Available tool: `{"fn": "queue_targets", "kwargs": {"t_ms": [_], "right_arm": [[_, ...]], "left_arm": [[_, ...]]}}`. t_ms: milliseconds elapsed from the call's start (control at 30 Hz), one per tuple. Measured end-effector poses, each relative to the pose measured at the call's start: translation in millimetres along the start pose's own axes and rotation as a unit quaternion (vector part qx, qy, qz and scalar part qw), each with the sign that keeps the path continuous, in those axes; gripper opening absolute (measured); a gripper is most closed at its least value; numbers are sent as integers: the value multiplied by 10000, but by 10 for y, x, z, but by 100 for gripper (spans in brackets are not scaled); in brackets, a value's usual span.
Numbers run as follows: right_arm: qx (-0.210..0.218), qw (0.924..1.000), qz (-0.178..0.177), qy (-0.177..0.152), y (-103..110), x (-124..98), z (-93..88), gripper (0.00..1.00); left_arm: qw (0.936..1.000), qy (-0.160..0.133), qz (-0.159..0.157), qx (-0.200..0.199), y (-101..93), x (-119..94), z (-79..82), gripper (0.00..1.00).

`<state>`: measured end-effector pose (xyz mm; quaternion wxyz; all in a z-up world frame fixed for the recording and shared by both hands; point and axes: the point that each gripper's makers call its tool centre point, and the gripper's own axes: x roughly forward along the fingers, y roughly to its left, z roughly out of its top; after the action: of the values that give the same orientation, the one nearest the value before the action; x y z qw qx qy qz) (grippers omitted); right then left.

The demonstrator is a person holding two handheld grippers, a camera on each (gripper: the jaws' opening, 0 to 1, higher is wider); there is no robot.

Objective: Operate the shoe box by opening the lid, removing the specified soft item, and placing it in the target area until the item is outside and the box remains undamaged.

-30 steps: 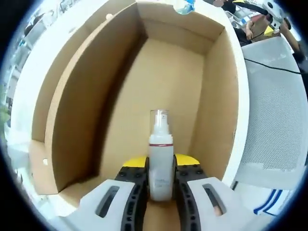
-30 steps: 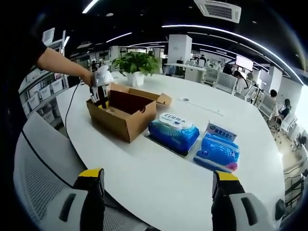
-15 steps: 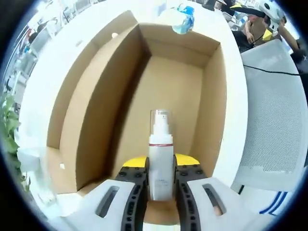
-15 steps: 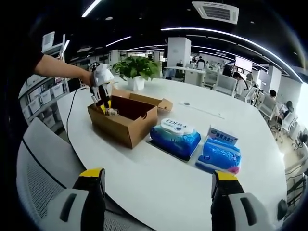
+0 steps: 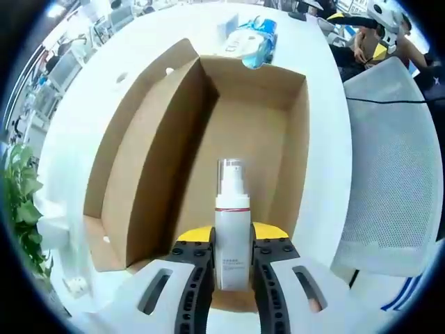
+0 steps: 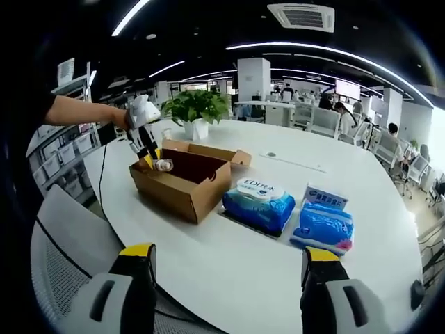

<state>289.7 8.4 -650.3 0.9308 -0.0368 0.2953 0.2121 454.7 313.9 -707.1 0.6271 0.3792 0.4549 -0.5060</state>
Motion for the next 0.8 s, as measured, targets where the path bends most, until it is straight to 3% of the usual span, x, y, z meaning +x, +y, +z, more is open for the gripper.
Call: {"fn": "queue_targets", "kwargs": {"t_ms": [800], "right_arm": [[108, 9996, 249, -62, 235, 43, 186, 82]], "left_arm": [[9975, -480, 163, 493, -278, -386, 332, 17]]}}
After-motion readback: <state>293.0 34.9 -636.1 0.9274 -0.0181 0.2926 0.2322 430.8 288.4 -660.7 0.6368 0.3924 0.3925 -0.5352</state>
